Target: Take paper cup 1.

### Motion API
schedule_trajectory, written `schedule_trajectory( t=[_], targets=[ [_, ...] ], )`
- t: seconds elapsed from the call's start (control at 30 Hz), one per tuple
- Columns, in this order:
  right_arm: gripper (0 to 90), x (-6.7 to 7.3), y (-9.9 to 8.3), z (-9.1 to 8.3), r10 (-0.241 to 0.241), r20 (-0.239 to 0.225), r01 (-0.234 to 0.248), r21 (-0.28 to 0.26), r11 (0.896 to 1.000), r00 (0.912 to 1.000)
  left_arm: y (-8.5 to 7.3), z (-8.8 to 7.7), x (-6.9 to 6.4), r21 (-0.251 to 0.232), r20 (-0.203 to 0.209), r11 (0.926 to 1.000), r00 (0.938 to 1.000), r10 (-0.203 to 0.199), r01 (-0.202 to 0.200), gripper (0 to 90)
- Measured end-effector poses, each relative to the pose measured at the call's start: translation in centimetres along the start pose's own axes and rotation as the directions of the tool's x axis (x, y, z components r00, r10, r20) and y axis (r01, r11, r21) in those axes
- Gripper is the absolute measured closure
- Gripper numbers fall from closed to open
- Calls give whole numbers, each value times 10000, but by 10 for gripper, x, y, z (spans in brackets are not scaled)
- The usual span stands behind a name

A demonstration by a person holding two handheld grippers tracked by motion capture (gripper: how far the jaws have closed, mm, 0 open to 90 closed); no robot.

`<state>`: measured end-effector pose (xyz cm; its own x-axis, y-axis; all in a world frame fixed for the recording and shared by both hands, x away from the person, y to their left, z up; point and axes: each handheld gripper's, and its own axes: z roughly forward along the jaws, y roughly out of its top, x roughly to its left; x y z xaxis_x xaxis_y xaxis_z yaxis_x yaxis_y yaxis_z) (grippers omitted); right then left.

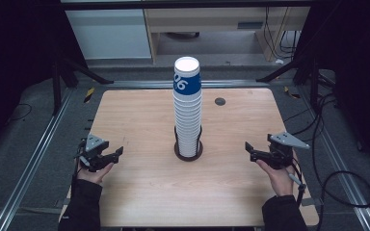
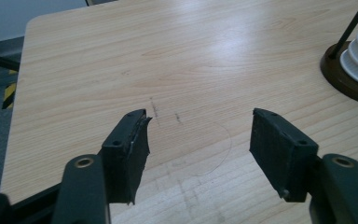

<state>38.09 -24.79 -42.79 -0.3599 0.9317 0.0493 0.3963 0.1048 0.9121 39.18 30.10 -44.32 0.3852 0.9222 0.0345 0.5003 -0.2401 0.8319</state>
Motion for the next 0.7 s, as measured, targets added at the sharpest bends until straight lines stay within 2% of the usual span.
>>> schedule_trajectory(
  t=[0.1,0.17,0.27,0.4,0.43,0.47,0.53,0.6,0.7],
  targets=[
    [81,1,1,0,-146,-33,146,41,9999,9999,0,-1,-1,-69,41,10000,10000,-30,30,343],
    [61,3,4,-1,-78,-189,80,83,9999,9998,0,-1,0,-98,236,9997,9994,-234,236,317],
    [35,6,8,-2,34,-356,-31,69,10000,9994,0,-1,-1,-80,324,9996,9991,-257,260,290],
    [31,11,14,-4,63,-459,-73,-214,9997,9989,0,0,-3,-38,394,9997,9990,-227,229,271],
    [34,12,16,-4,19,-453,-29,-226,9997,9990,0,1,-3,-22,406,9997,9989,-231,232,266],
    [61,18,22,-7,-136,-687,110,-379,9992,9975,0,1,-3,-19,438,9998,9989,-187,189,250],
    [63,20,25,-8,-324,-693,300,-349,9989,9971,0,2,-3,-14,438,9998,9989,-194,194,244],
    [75,25,33,-8,-671,-911,647,-289,9975,9936,0,3,-4,85,534,9998,9984,-160,156,236],
    [89,35,51,-11,-814,-1227,734,-682,9950,9891,0,3,-4,40,602,9999,9981,-111,108,229]
  ],
)
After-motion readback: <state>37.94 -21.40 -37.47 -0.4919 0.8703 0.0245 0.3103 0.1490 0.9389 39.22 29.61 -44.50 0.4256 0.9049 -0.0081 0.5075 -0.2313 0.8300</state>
